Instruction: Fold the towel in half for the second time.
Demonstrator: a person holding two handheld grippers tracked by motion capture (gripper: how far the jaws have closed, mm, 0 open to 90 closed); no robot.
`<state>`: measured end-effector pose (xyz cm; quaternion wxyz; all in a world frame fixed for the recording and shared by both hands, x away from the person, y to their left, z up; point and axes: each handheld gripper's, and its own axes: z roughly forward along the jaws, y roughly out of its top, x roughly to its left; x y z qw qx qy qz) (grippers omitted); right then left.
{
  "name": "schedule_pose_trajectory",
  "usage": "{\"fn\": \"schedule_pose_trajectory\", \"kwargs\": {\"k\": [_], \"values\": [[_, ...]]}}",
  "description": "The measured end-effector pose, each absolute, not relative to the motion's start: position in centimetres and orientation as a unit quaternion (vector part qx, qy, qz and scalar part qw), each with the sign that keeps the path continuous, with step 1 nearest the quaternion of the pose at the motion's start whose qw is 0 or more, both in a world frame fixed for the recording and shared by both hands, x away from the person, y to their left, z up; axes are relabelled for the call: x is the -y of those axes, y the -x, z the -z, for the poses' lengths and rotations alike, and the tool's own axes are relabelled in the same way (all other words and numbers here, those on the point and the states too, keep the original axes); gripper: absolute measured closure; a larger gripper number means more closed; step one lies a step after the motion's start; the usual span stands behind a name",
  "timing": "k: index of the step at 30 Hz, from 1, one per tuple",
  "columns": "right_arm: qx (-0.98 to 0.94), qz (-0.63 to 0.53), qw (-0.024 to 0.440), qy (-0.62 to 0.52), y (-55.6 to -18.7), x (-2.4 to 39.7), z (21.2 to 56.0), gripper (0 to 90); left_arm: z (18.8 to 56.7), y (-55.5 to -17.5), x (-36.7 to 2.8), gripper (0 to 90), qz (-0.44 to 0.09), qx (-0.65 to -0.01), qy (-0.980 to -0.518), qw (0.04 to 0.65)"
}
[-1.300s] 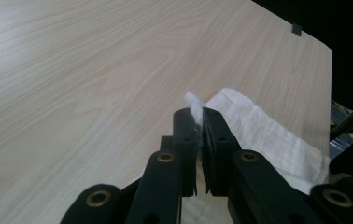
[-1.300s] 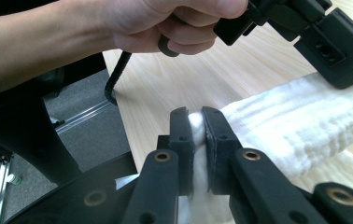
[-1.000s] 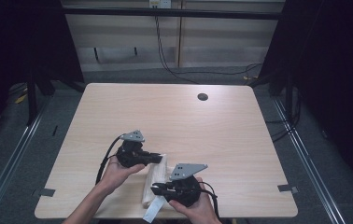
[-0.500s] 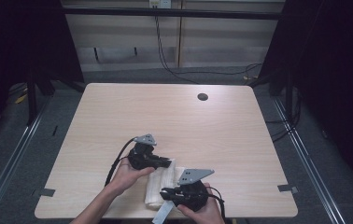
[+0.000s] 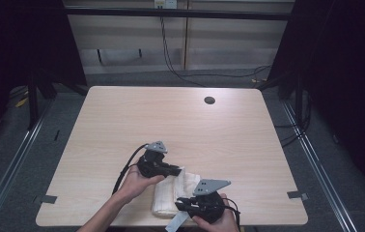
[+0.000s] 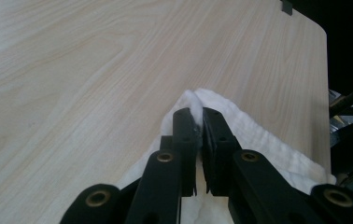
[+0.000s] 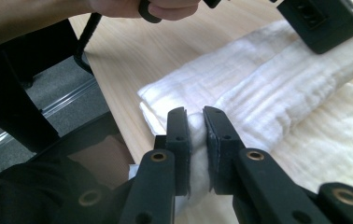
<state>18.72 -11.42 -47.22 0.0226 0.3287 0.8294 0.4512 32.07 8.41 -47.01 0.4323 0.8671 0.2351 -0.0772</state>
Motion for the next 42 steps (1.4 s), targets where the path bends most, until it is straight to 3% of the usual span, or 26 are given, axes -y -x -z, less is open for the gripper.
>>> {"fn": "schedule_pose_trajectory", "kwargs": {"k": [6,14,26,34,36,38,42], "values": [[-0.838,-0.422,0.046,-0.342,-18.6,11.6,47.9,77.4,48.3,-32.5,-7.3,84.5,0.087,-0.246,-0.868,0.422],[-0.841,-0.413,0.037,-0.348,-18.2,12.1,48.4,71.7,48.3,-32.5,-6.3,83.7,0.100,-0.241,-0.868,0.422],[-0.816,-0.430,0.049,-0.384,-18.1,14.5,47.9,52.0,48.2,-32.3,-4.9,77.3,0.107,-0.225,-0.868,0.430],[-0.813,-0.418,0.067,-0.400,-19.1,15.0,48.0,52.8,48.5,-32.1,-3.8,76.7,0.110,-0.214,-0.868,0.434],[-0.813,-0.416,0.068,-0.402,-19.3,15.2,48.2,55.4,48.4,-32.1,-3.6,75.9,0.112,-0.212,-0.866,0.438],[-0.815,-0.407,0.069,-0.405,-19.5,15.4,48.4,63.4,48.2,-32.1,-3.7,72.9,0.110,-0.213,-0.865,0.441],[-0.824,-0.379,0.079,-0.414,-19.6,15.3,48.7,65.9,47.8,-32.1,-4.2,67.0,0.103,-0.220,-0.860,0.448]]}}
